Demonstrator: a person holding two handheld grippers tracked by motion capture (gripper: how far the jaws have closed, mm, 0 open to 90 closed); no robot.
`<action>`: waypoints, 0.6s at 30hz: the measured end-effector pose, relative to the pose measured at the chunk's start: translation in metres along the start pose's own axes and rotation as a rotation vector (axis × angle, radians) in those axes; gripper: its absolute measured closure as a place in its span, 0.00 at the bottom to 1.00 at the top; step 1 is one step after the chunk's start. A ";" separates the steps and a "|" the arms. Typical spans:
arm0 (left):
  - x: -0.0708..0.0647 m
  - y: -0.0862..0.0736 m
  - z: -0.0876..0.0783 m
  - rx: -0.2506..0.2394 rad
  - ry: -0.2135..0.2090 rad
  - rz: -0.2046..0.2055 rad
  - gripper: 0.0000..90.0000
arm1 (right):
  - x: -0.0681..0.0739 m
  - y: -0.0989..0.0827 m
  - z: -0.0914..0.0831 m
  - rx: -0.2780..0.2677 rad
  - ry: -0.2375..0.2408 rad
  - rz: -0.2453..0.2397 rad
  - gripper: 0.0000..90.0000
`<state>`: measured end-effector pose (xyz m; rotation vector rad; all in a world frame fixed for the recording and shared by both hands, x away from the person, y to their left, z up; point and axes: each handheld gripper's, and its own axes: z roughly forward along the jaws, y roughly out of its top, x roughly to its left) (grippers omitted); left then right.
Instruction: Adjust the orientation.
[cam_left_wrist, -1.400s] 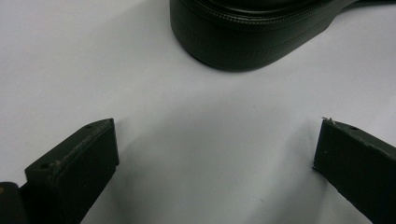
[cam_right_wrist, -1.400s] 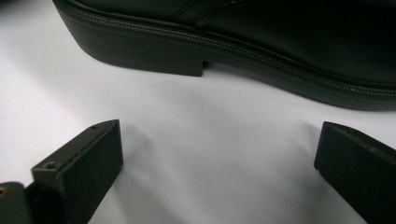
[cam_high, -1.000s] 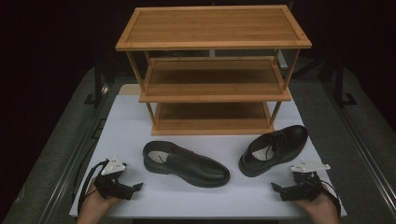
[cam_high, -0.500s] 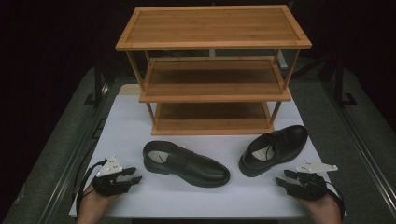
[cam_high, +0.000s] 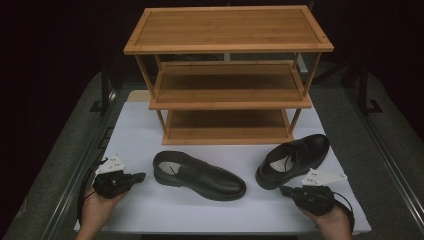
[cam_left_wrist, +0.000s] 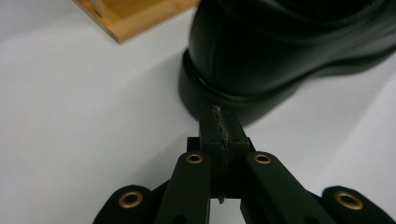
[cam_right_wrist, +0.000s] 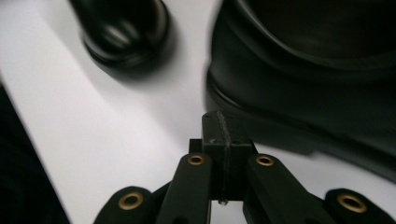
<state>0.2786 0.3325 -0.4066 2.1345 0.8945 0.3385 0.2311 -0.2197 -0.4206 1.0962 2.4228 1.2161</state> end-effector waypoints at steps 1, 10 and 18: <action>0.002 0.002 0.000 -0.003 0.006 0.006 1.00 | 0.002 0.003 0.002 -0.001 0.019 0.000 1.00; 0.022 0.023 0.014 -0.004 0.003 -0.003 1.00 | 0.027 0.032 0.030 0.008 0.118 -0.071 1.00; 0.036 0.039 0.035 -0.023 -0.018 -0.015 1.00 | 0.048 0.057 0.057 0.007 0.188 -0.130 1.00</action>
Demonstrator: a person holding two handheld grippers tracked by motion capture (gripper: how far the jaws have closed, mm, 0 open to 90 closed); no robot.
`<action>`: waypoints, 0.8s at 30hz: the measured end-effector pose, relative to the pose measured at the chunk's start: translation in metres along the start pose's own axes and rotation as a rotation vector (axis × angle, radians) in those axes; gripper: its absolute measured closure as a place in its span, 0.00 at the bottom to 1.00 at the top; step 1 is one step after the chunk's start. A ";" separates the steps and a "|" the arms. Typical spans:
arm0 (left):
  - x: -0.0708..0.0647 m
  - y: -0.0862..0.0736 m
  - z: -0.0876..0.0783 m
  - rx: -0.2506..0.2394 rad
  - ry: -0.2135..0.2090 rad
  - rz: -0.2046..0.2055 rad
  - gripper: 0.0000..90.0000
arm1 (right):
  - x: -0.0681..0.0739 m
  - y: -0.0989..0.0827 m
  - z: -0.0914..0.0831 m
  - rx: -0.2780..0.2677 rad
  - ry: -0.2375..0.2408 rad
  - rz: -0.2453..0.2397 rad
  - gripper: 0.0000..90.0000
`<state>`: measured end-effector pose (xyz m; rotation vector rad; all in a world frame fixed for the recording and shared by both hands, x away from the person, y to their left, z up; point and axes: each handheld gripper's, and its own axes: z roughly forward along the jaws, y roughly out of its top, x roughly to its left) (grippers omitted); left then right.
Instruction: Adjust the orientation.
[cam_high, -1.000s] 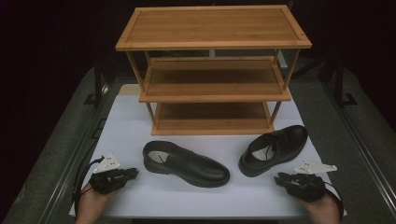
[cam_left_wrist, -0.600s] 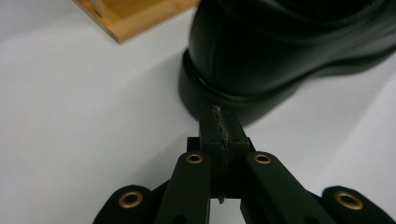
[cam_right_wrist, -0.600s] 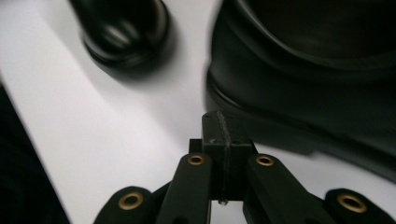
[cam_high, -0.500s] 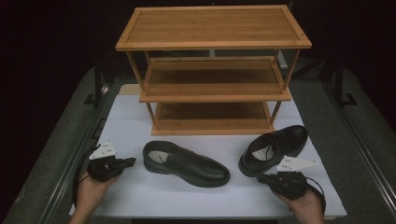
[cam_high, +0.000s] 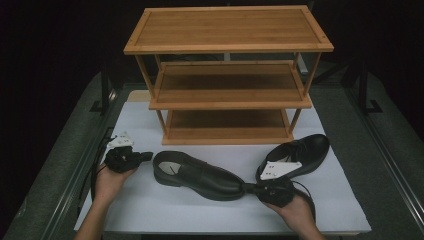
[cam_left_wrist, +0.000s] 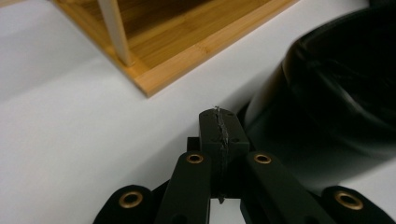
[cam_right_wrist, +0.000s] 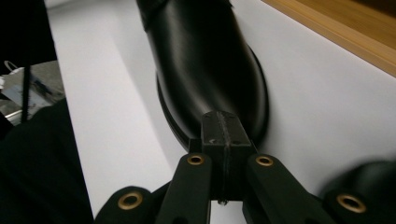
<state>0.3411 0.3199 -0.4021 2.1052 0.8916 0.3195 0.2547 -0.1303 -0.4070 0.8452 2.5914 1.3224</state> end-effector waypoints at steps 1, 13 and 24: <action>0.000 0.001 0.003 0.000 -0.003 -0.001 1.00 | 0.000 0.000 0.000 0.000 0.000 0.000 1.00; 0.005 0.003 0.030 0.002 -0.050 0.031 1.00 | 0.018 0.008 0.028 0.007 0.089 -0.040 1.00; 0.003 0.001 0.031 0.013 -0.091 0.043 1.00 | 0.019 0.004 0.038 0.051 0.064 -0.059 1.00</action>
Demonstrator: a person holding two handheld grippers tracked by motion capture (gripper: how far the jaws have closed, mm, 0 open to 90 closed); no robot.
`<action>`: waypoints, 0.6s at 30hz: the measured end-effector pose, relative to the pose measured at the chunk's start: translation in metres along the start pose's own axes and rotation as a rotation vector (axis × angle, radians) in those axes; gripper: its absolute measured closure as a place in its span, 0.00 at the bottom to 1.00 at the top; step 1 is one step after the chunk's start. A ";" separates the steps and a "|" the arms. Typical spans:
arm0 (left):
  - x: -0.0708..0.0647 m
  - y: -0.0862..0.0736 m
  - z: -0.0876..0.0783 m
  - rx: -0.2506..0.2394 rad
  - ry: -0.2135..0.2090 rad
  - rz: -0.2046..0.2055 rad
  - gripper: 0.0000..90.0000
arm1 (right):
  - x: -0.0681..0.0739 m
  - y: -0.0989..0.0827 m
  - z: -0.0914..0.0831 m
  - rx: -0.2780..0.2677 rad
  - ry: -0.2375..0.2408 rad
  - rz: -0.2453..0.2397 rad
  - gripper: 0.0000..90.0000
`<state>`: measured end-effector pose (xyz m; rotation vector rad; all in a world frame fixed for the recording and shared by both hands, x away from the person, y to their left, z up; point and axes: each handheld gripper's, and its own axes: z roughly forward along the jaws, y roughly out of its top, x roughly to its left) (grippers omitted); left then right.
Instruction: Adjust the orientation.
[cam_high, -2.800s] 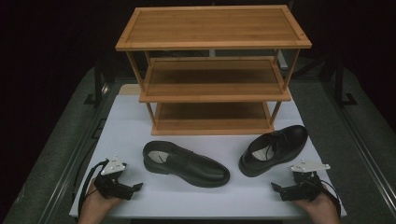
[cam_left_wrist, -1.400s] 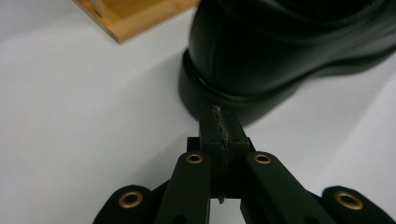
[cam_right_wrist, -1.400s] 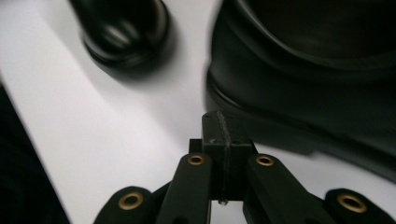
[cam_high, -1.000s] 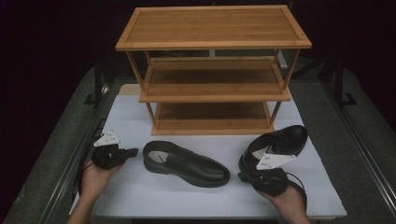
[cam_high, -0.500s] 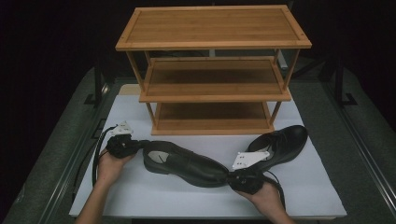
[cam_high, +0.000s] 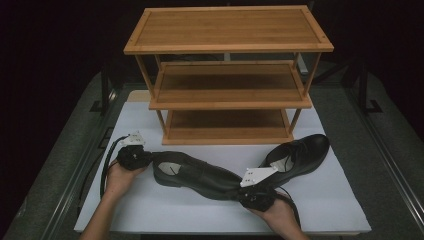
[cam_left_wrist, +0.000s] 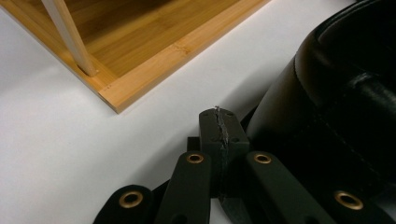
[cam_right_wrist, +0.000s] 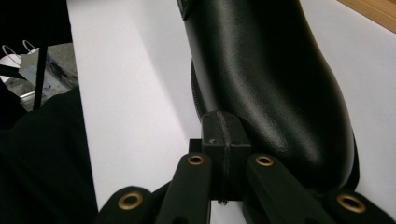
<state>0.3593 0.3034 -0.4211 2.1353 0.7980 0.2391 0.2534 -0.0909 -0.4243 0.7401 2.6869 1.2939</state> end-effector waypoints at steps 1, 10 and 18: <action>-0.001 -0.001 -0.001 0.004 -0.004 0.004 1.00 | 0.000 0.000 0.000 0.000 0.000 0.006 1.00; -0.012 -0.016 -0.016 0.002 -0.055 -0.005 1.00 | -0.011 0.003 0.002 -0.016 -0.051 0.045 1.00; -0.025 -0.028 -0.026 -0.003 -0.099 -0.005 1.00 | -0.015 0.016 0.013 -0.027 -0.131 0.095 1.00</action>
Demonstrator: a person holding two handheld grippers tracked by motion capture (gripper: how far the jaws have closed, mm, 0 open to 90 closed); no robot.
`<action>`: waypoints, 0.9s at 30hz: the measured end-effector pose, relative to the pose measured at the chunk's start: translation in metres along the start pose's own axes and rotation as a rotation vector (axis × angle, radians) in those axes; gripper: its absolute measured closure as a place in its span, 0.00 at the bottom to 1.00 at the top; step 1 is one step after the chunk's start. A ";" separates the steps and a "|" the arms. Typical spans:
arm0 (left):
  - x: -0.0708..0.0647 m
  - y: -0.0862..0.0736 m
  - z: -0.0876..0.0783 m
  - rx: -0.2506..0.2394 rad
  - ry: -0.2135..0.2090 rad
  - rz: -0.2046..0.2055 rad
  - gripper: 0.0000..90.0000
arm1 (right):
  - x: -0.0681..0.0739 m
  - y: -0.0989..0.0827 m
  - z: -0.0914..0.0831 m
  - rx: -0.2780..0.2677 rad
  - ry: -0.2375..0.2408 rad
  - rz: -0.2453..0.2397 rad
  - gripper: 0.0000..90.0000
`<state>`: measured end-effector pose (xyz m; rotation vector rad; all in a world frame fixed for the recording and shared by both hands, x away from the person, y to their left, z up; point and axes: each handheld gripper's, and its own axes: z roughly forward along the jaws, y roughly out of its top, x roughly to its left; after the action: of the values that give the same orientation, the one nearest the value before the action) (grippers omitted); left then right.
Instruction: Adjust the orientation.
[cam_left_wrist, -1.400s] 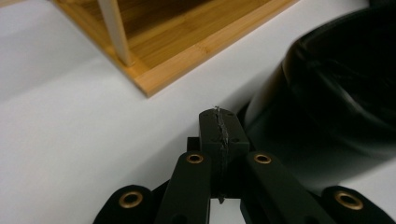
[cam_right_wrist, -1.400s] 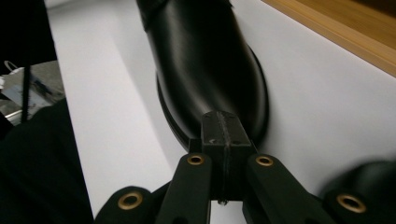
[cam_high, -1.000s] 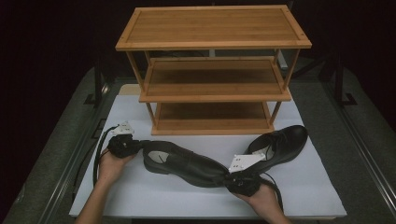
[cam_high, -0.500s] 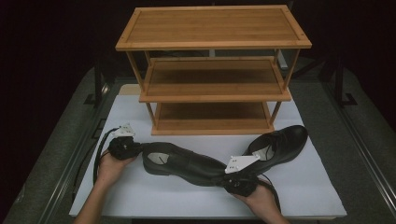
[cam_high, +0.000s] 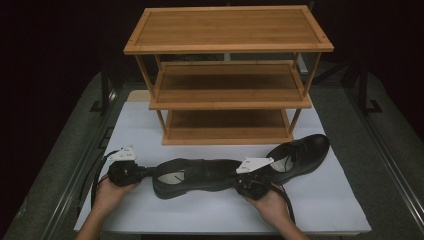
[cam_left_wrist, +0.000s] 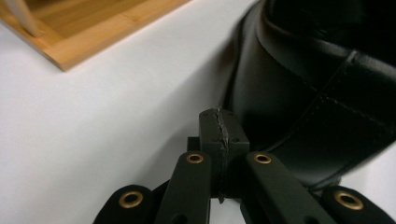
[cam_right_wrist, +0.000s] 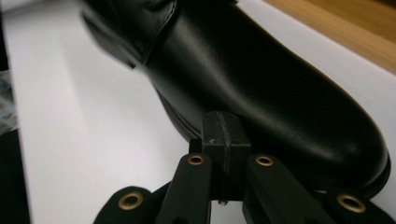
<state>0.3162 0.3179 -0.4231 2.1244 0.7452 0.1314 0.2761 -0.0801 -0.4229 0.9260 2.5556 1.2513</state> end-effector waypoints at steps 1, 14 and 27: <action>-0.002 -0.002 -0.001 -0.001 -0.011 0.001 1.00 | 0.000 0.000 0.000 0.000 0.000 0.000 1.00; -0.018 -0.008 -0.004 0.021 -0.114 0.038 1.00 | -0.009 0.012 0.014 -0.018 -0.085 0.035 1.00; 0.004 0.018 0.031 0.021 -0.109 0.047 1.00 | 0.004 0.003 0.009 -0.033 -0.039 0.008 1.00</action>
<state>0.3383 0.2907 -0.4294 2.1517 0.6354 0.0329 0.2780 -0.0708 -0.4263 0.9457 2.4958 1.2612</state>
